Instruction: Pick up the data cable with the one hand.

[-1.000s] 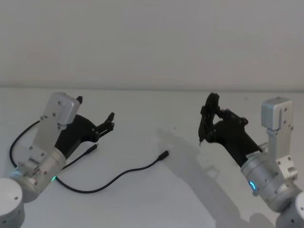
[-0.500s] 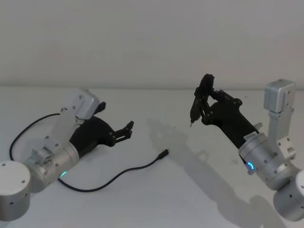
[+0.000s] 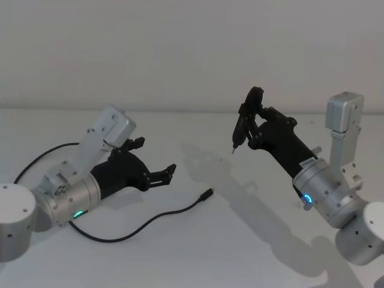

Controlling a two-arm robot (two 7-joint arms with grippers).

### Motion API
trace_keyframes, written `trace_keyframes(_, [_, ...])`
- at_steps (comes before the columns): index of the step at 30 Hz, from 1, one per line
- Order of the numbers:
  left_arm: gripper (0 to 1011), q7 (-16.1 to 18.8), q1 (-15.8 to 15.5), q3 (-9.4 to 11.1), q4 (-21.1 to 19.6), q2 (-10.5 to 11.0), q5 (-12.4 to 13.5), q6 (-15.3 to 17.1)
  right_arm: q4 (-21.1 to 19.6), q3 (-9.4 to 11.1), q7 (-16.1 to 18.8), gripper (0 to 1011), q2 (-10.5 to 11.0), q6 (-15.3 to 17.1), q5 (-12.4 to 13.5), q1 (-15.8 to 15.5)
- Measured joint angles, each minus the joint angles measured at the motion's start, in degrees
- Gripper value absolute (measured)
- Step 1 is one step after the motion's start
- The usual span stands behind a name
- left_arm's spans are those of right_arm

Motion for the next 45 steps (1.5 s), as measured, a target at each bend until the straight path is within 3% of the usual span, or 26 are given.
trace_keyframes(15, [1001, -8.7, -2.8, 0.5, 0.6, 2.6, -3.1, 2.2, 1.6, -1.0, 0.8, 275, -0.9, 0.7, -0.1, 1.5])
trace_keyframes(25, [1001, -14.4, -4.4, 2.1, 1.6, 4.3, -5.0, 3.4, 1.5, -1.8, 1.2, 275, -0.7, 2.3, 0.0, 1.5])
trace_keyframes(45, [1001, -18.6, -6.5, 6.5, 4.2, 6.1, -3.8, 3.6, -0.9, -1.9, 0.5, 275, -0.1, 3.6, 1.4, -0.7])
